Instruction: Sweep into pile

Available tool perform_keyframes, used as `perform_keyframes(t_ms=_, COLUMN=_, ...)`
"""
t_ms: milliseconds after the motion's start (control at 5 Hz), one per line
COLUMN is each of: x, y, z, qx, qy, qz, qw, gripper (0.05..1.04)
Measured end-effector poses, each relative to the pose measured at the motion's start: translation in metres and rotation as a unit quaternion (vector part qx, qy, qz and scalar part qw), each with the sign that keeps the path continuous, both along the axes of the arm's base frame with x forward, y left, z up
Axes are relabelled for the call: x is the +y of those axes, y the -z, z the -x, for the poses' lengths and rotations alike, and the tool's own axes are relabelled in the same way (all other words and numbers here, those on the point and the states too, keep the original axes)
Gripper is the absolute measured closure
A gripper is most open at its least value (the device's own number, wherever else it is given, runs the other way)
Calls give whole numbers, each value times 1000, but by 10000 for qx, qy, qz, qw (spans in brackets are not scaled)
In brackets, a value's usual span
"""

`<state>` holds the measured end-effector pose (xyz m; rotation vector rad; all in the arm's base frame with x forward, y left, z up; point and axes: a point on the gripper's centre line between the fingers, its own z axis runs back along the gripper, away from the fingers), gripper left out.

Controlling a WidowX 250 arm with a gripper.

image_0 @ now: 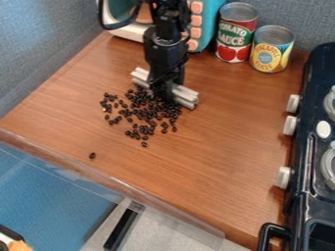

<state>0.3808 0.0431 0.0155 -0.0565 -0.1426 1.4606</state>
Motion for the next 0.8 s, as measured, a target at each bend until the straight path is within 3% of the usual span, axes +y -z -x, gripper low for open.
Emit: perform_keyframes(t_ms=800, x=14, y=-7, z=49, qx=87, qy=-417, qz=94, qw=9990, gripper=703)
